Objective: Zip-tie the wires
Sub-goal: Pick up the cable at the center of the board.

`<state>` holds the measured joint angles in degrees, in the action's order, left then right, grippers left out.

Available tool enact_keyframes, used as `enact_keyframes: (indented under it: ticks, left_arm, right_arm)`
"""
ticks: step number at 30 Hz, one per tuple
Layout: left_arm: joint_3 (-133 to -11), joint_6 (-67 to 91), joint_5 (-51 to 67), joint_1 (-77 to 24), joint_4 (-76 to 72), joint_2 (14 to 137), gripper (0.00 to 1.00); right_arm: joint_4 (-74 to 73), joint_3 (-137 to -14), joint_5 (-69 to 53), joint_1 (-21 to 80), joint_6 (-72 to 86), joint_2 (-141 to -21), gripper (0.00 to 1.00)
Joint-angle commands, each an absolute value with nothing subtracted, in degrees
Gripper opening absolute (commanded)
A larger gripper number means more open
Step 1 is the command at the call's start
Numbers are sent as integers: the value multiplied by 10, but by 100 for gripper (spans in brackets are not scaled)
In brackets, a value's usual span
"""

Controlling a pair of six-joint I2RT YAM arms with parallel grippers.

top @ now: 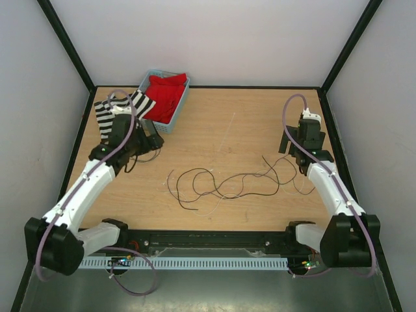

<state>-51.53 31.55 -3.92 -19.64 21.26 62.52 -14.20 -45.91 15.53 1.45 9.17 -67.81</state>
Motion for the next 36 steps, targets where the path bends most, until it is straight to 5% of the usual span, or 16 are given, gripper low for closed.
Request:
enact_keyframes:
  ticks: [1,6,18,36]
  left_arm:
    - [-547,247,-9,-132,240,681,86]
    - [-573,252,-2,-84,233,777,83]
    - [-679,234,-8,-95,225,1009,56]
    - [-722,238,-71,-104,226,1097,31]
  right_arm:
    - [-157,-463,130,13,92,-640,99]
    - [-157,-457,126,14,91,-627,99]
    - [-154,-449,86,14,93,-625,100]
    - [-143,-446,88,14,76,-617,99]
